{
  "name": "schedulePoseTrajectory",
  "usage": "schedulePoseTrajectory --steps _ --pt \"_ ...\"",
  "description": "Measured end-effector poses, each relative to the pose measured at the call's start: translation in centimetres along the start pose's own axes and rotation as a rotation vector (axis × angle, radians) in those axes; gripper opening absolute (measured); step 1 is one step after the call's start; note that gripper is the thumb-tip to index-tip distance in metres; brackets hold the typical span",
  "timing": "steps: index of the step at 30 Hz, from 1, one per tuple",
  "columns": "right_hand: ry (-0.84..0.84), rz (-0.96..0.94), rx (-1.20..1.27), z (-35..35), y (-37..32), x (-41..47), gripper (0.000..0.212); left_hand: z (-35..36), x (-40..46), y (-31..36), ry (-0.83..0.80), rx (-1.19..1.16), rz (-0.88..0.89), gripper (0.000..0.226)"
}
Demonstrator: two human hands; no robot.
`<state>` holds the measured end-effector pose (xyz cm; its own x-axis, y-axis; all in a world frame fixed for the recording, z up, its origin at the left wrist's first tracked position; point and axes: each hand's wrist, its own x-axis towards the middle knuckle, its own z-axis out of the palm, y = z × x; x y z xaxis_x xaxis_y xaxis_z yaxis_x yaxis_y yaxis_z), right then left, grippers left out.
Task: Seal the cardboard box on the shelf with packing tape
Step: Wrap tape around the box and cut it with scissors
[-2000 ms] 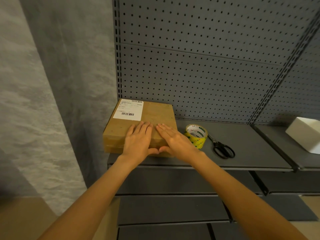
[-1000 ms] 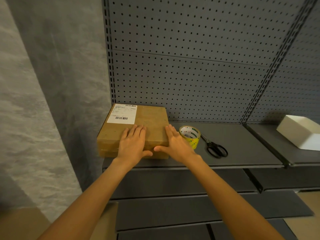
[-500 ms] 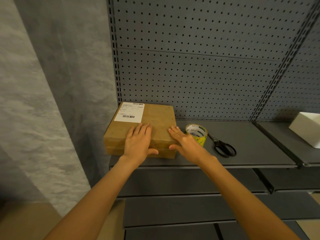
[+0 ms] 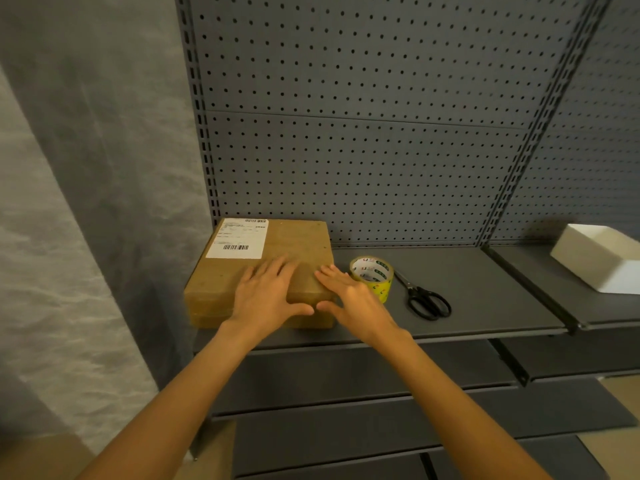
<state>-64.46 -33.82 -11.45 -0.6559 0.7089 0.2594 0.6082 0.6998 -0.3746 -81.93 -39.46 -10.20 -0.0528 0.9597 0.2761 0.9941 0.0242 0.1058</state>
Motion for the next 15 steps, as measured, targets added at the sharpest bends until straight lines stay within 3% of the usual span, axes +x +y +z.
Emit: schedulePoseTrajectory --steps 4,10,15 --pt "0.04 0.016 0.12 0.5 0.8 -0.1 0.063 0.3 0.4 0.6 -0.031 -0.038 0.055 0.074" --pt "0.089 0.071 0.208 -0.8 1.5 -0.8 0.071 -0.4 0.7 0.5 -0.11 -0.051 0.063 0.078" --pt "0.318 0.291 0.128 -4.3 5.3 -2.4 0.044 -2.1 1.9 3.3 -0.013 -0.104 0.084 0.064"
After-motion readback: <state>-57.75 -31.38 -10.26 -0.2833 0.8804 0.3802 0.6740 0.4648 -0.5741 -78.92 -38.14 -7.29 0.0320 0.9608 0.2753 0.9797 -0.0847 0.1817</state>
